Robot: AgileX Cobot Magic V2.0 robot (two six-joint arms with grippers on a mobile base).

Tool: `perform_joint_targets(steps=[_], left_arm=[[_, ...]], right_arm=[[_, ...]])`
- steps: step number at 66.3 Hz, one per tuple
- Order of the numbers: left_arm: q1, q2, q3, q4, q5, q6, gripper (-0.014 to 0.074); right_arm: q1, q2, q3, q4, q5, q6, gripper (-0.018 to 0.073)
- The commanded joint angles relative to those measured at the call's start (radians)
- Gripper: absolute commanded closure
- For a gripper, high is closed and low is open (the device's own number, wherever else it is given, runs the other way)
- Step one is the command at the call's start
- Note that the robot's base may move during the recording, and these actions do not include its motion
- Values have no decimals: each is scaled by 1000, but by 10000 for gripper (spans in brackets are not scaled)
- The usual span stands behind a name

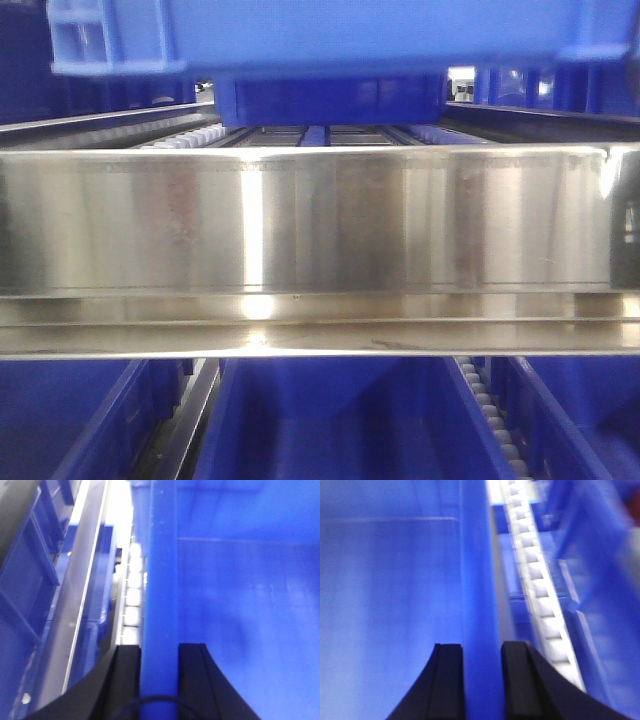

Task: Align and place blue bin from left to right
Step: 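Lift the blue bin with both grippers off the shelf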

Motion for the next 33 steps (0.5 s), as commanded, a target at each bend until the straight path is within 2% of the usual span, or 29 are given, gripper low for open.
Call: perform_joint_targets(steps=[1, 10, 18, 25, 33], left_arm=[[-70, -59, 13, -21, -92, -35, 707], [-107, -117, 106, -9, -92, -84, 707], [-164, -200, 258, 57, -92, -145, 707], [-217, -298, 426, 101, -92, -222, 707], [-270, -413, 591, 130, -149, -299, 707]], right_arm=[[47, -61, 59, 33, -123, 53, 640], [97, -172, 224, -55, -200, 137, 640], [157, -256, 325, -133, -225, 204, 640], [193, -298, 368, -145, -225, 241, 640], [248, -335, 408, -174, -214, 283, 640]])
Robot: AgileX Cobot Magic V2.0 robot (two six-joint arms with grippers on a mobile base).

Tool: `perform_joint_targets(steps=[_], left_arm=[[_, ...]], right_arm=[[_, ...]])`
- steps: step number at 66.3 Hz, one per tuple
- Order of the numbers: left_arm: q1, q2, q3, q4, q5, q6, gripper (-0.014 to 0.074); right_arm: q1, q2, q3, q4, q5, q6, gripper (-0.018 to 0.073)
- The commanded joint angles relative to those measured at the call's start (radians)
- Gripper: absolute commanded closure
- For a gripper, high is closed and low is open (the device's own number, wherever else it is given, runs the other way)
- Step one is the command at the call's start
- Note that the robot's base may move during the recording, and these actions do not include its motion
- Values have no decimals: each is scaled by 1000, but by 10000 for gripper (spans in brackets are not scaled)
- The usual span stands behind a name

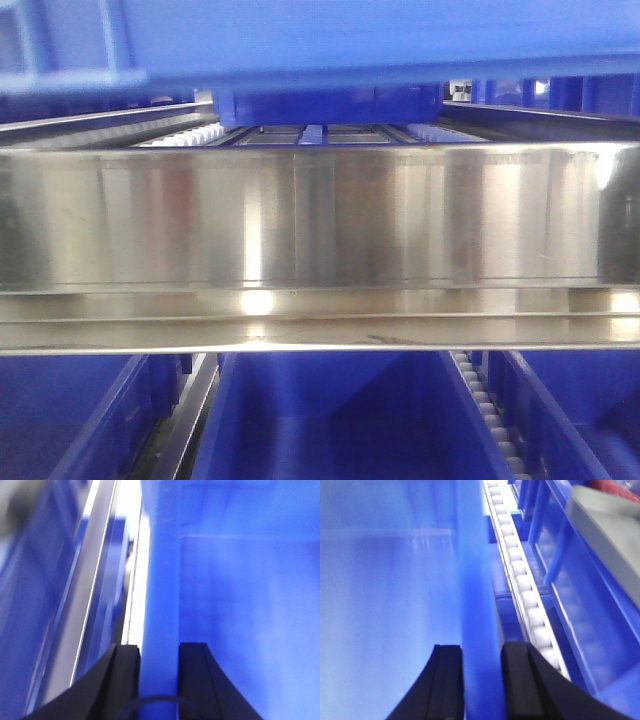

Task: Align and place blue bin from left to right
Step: 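Lift the blue bin with both grippers off the shelf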

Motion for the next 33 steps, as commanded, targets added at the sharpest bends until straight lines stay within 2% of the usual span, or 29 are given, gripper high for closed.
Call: perform_joint_targets(steps=[1, 7, 12, 22, 28, 33], left_arm=[[-77, -109, 115, -29, -156, -79, 707], [-109, -187, 225, 23, -174, -138, 707], [-135, -232, 274, 41, -174, -157, 707], [-192, -279, 329, 79, -174, -165, 707], [-224, -287, 348, 105, -152, -198, 707], [-230, -287, 357, 107, -146, -210, 707]], right_arm=[[69, -37, 24, 1, -151, 59, 640], [133, -79, 95, -57, -145, 128, 640], [182, -116, 151, -92, -145, 184, 640], [283, -166, 203, -174, -94, 262, 638], [341, -174, 214, -226, -39, 295, 638], [374, -175, 224, -242, -27, 315, 638]])
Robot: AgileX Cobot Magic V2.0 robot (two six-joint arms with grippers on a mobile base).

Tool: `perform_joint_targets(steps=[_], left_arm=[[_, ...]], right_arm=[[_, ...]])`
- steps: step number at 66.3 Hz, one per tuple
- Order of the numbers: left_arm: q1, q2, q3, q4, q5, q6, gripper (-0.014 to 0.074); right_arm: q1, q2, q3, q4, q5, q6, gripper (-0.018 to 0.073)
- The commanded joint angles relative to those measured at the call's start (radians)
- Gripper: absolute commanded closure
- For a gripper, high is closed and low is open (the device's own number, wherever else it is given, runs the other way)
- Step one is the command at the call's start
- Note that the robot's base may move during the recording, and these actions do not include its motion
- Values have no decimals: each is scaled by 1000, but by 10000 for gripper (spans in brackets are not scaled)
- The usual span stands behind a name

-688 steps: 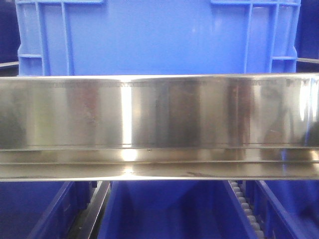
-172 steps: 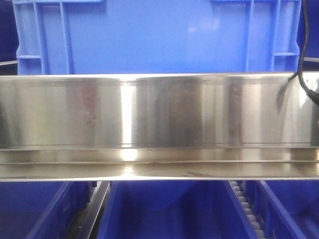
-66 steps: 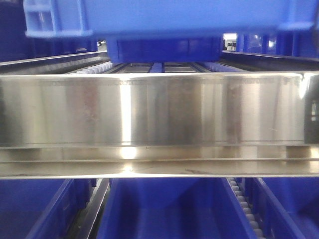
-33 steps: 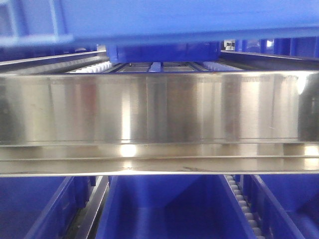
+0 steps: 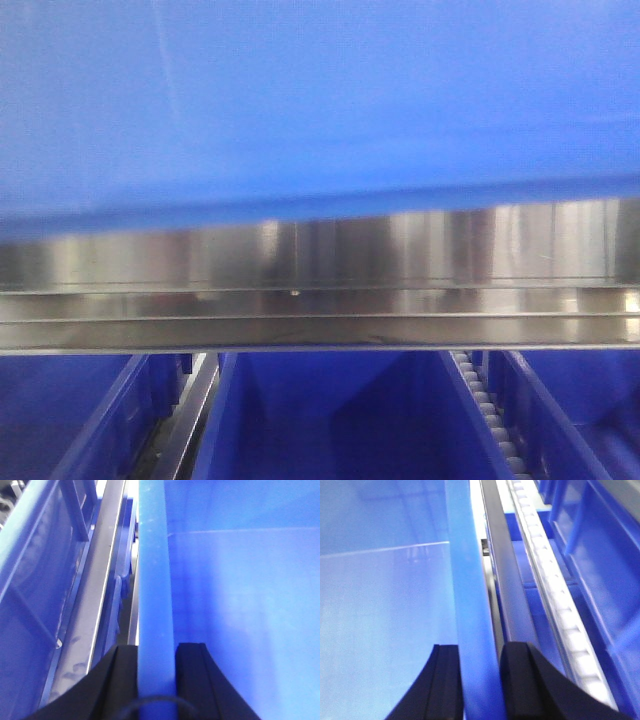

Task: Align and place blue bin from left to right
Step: 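Lift the blue bin with both grippers off the shelf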

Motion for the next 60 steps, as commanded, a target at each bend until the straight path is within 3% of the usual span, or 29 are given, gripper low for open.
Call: perform_joint_targets(steps=[1, 11, 28, 48, 60], left_arm=[[-44, -1, -1, -25, -147, -23, 707], [-44, -3, -1, -22, -151, -23, 707], [-44, -10, -12, 36, -184, -23, 707], [-44, -10, -57, 38, -182, 9, 707], [14, -10, -86, -48, -190, 83, 707]], right_arm=[[60, 0, 5, -34, -97, 42, 638], [87, 0, 34, -34, -97, 62, 638], [87, 0, 34, -34, -97, 62, 638], [66, 0, -1, -34, -122, 62, 638], [23, 0, -43, -14, -134, -11, 639]])
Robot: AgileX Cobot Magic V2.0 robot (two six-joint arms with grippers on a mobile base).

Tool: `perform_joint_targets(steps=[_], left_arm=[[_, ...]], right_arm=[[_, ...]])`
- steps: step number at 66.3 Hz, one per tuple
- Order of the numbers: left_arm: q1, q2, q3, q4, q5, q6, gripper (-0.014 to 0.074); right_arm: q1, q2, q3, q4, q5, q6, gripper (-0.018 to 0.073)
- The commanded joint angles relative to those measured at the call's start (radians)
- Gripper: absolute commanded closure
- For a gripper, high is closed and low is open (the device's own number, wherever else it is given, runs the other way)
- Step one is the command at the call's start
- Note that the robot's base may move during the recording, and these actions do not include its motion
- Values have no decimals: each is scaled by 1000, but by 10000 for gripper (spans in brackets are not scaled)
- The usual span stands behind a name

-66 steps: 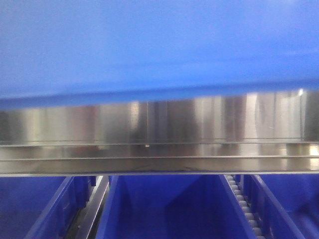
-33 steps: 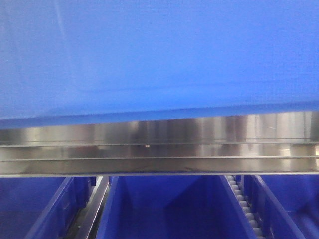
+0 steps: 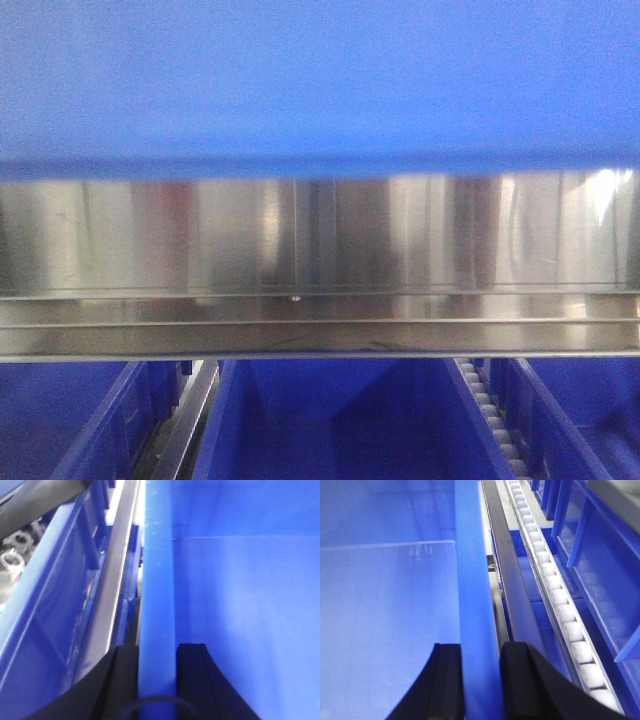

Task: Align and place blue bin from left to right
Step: 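Lift the blue bin with both grippers off the shelf, then pull the held bin toward the robot, clear of the shelf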

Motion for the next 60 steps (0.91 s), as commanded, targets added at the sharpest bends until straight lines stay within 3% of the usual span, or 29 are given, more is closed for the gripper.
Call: perform_joint_targets(steps=[1, 14, 25, 60], left_arm=[[24, 1, -35, -109, -192, 56, 707], [127, 1, -41, -257, -263, 158, 707], [142, 1, -41, -250, -287, 164, 707], [149, 4, -41, -265, -227, 178, 707]], right_arm=[[-4, 10, -33, 24, -139, -41, 639], [-48, 9, -38, 65, -181, -79, 639], [-121, 9, -38, 166, -204, -119, 639], [-144, 10, -38, 168, -226, -153, 639]])
